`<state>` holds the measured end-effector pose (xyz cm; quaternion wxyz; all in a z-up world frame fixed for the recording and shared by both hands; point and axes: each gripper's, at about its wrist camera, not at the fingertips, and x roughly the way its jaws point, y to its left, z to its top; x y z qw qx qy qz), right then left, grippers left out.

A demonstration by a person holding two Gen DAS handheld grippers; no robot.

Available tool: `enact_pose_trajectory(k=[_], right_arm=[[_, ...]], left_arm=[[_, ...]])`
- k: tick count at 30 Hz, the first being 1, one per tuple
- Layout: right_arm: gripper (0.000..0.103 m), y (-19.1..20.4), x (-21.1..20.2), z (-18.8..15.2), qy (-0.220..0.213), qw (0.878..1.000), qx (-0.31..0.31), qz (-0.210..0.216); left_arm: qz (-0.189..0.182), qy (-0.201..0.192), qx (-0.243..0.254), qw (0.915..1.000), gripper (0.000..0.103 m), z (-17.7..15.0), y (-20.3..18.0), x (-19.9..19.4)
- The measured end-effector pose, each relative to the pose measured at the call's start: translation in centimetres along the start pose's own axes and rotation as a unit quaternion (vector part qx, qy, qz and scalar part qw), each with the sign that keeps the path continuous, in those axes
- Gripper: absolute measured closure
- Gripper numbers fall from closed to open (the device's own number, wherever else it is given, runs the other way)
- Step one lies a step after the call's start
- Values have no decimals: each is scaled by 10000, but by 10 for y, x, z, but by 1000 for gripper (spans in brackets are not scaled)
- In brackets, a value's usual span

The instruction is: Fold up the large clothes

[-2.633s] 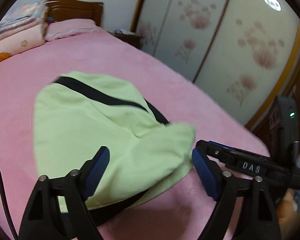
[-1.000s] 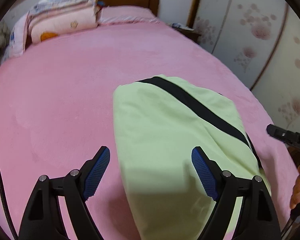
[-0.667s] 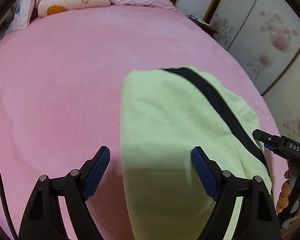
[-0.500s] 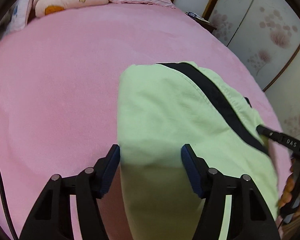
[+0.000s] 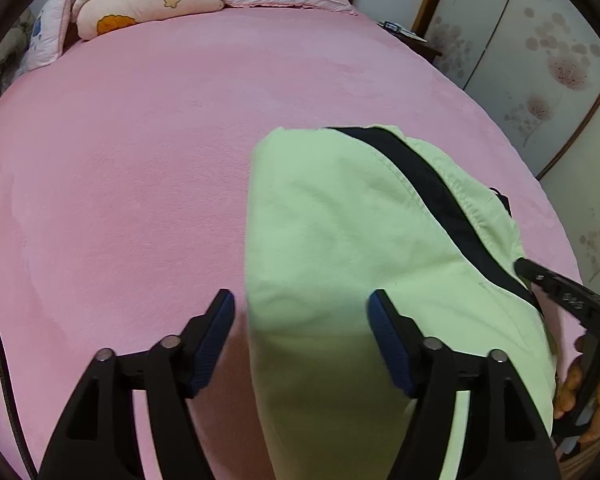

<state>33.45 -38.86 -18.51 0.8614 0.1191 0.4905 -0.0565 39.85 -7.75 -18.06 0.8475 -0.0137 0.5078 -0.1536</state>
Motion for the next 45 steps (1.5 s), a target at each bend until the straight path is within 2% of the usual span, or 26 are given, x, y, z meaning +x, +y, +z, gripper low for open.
enact_pose_trajectory(k=[3,5,7,11,13,18,20,22,24,30,36,40,45], right_arm=[[92,1,-24,6,-161,9996,199,149],[84,1,-44,4,-303,9985,323,314],[69,4,-65,2,-454,9979,325,323],[65,14,-104,-3,-685,9964,283,418],[57,18,-124,-7,-812,9950,279,508],[41,24,-168,-20,-1072,9927,49,546],[35,30,-184,-23,-1156,9919,-99,512],[23,35,-197,-26,-1204,9912,-206,505],[18,40,-209,-28,-1262,9903,-333,471],[13,52,-236,-37,-1395,9869,-658,470],[10,61,-251,-46,-1528,9832,-925,384],[7,59,-249,-49,-1472,9832,-990,423],[3,51,-238,-51,-1306,9855,-956,507]], left_arm=[[-89,-127,-6,9999,25,2,-6,-22],[-105,-198,32,9997,24,2,-12,-36],[-123,-293,112,9994,23,1,-18,-54],[-16,-440,224,9988,23,0,-25,-88],[54,-516,254,9983,23,0,-31,-104],[270,-871,424,9949,21,-9,-38,-151],[296,-947,472,9940,15,-11,-36,-168],[311,-1057,481,9927,12,-15,-40,-181],[282,-1098,483,9924,10,-17,-43,-193],[150,-1081,401,9932,3,-26,-49,-218],[-306,-745,145,9966,3,-37,-51,-215],[-297,-483,108,9983,3,-44,-53,-198],[-145,-372,154,9991,3,-50,-53,-181]])
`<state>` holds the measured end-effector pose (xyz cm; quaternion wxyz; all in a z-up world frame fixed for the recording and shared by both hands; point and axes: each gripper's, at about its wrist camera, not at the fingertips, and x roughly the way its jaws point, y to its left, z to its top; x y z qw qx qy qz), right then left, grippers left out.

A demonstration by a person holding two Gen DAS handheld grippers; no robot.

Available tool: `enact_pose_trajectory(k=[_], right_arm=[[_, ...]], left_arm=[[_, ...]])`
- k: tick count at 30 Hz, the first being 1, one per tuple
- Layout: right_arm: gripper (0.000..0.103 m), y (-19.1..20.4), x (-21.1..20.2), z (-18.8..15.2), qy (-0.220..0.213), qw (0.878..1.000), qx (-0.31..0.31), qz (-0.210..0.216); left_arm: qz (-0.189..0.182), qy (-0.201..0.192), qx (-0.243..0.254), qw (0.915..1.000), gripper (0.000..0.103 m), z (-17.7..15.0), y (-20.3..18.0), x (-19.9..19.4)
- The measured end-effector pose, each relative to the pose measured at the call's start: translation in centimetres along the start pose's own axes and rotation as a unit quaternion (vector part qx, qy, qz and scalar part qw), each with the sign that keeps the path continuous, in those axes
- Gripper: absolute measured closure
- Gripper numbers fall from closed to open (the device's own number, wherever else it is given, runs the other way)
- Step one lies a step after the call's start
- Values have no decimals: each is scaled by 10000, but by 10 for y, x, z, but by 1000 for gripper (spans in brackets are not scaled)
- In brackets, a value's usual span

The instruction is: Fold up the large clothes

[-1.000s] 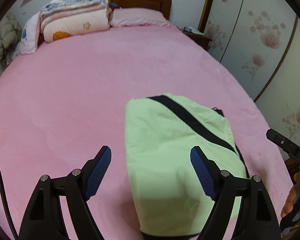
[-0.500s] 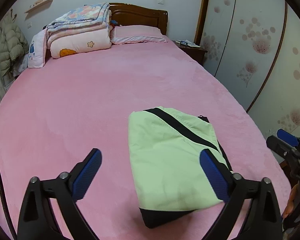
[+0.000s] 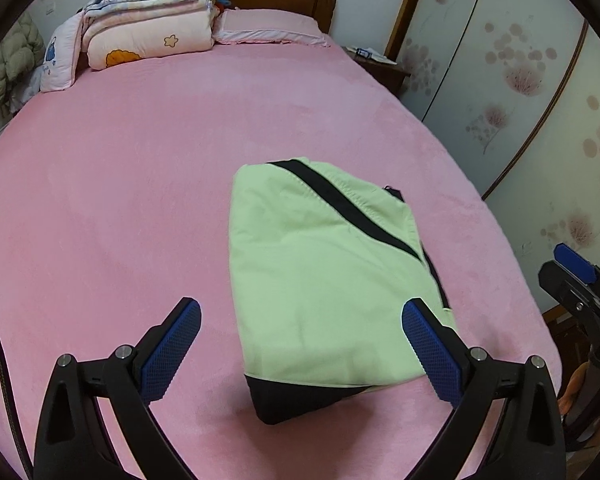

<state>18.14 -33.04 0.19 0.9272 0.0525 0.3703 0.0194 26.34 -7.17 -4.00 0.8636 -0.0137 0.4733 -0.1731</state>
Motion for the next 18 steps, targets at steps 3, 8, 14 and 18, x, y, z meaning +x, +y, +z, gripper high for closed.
enact_pose_trajectory(k=[3,8,14,18], right_arm=[[2,-5,10,-5,152,9999,10,69],[2,-17,35,-18,449,9988,93,193],[2,-36,80,-32,979,9937,389,370],[2,-60,119,-40,1473,9823,940,682]], left_arm=[[54,11,48,10000,3,-3,3,10],[-27,331,-102,9994,3,-7,14,38],[-386,885,-388,9946,3,-12,32,87],[-812,1286,-731,9857,3,-17,49,122]])
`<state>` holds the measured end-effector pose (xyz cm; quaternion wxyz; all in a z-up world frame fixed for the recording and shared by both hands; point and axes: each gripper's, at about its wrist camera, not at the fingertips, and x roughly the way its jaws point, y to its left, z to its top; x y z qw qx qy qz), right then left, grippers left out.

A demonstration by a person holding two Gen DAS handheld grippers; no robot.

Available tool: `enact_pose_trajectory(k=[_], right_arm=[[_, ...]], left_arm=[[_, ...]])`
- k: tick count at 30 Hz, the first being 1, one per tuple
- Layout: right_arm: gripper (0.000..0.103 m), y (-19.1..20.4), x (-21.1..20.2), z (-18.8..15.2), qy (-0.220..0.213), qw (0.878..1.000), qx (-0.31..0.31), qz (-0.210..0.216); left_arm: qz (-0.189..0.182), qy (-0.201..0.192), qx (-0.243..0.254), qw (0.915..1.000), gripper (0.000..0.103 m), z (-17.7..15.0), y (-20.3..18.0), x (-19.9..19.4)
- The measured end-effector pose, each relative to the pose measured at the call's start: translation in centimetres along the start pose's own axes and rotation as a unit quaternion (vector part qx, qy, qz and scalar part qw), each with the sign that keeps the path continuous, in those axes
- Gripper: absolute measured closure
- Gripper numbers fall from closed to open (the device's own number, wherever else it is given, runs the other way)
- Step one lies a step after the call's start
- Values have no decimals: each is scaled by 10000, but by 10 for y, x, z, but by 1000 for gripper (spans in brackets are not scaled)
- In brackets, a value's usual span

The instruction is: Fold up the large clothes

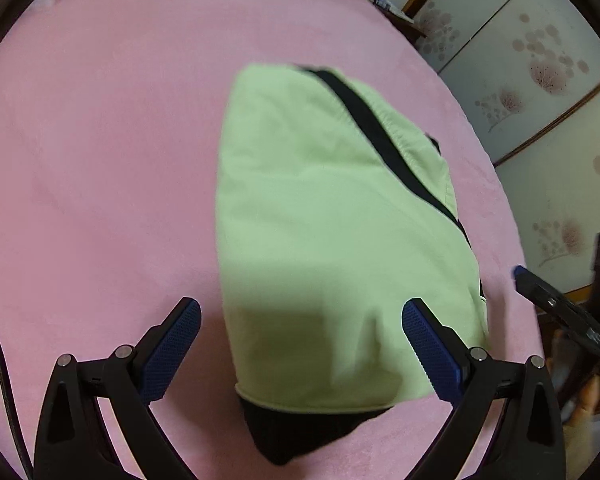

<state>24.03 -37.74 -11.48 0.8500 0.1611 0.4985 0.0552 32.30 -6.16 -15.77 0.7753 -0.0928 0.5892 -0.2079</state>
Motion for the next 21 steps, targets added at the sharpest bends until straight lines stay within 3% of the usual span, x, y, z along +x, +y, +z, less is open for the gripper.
enact_pose_trajectory(k=[5,8,17,18,19,21], right_arm=[[2,-29,42,10,545,9974,420,208],[2,-43,65,15,836,9925,688,566],[6,-55,111,15,1251,9822,863,1100],[16,-54,113,14,1226,9825,808,1143],[36,-52,115,14,1225,9816,792,1230],[46,-52,121,14,1278,9779,925,1374]], left_arm=[[-333,292,-76,9990,3,4,17,29],[-541,407,-123,9976,3,7,25,41],[-1247,634,-217,9899,3,11,37,70],[-1302,624,-238,9892,3,12,37,72],[-1317,606,-254,9891,3,13,36,73],[-1338,499,-291,9893,10,14,34,72]])
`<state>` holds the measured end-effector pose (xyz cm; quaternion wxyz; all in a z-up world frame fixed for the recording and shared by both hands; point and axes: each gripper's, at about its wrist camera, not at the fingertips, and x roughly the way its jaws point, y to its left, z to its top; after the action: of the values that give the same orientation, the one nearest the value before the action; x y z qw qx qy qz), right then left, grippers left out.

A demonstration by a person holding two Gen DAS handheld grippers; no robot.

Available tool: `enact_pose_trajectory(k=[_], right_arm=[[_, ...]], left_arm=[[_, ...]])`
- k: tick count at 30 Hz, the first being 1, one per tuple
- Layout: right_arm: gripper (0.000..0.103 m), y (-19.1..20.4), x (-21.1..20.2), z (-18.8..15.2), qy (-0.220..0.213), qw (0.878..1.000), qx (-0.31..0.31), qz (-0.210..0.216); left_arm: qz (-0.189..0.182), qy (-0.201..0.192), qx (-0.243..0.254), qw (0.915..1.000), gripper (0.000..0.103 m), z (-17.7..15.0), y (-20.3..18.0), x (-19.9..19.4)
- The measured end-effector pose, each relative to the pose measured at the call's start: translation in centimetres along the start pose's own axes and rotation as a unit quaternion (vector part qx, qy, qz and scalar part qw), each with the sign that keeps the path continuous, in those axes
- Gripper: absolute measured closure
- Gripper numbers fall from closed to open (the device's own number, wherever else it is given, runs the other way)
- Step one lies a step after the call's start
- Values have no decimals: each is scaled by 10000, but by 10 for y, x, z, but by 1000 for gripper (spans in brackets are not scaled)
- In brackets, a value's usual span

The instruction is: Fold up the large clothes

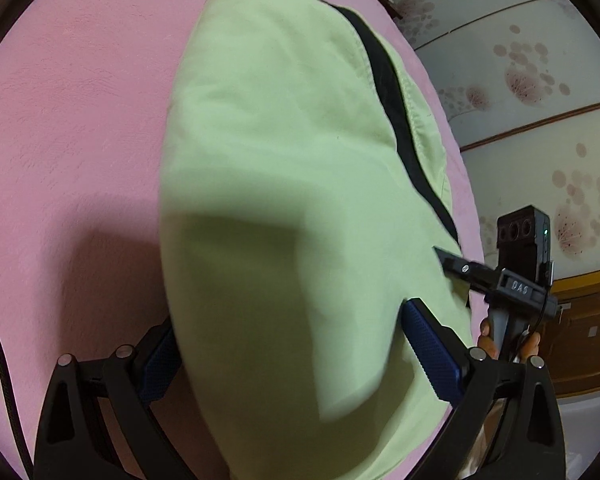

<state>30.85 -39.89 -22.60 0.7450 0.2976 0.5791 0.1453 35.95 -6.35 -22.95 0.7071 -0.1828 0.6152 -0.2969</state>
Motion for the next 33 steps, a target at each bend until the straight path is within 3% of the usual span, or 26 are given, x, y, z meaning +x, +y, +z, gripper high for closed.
enact_pose_trajectory(k=[3,6,9,14,19,26,29,33], right_arm=[[64,1,1,-1,-20,9999,42,135],[81,12,-8,-8,-158,9998,-58,133],[88,37,-21,-17,-398,9987,-310,-68],[90,99,-36,-36,-631,9938,-794,-462],[90,166,-43,-53,-781,9907,-1073,-300],[90,272,-11,-44,-949,9844,-1477,86],[90,322,20,-21,-1052,9800,-1666,287],[90,372,68,7,-1217,9749,-1816,424]], left_arm=[[237,-109,7,9997,22,-1,-7,-3],[647,-258,329,9970,43,-8,-26,-13],[871,-391,621,9935,57,-15,-45,-30],[1168,-655,986,9861,60,-25,-63,-84],[1201,-799,1023,9842,60,-30,-43,-155],[1498,-1284,1017,9750,60,-12,15,-267],[1645,-1508,1017,9695,60,16,54,-309],[1798,-1681,1075,9633,60,59,107,-336]])
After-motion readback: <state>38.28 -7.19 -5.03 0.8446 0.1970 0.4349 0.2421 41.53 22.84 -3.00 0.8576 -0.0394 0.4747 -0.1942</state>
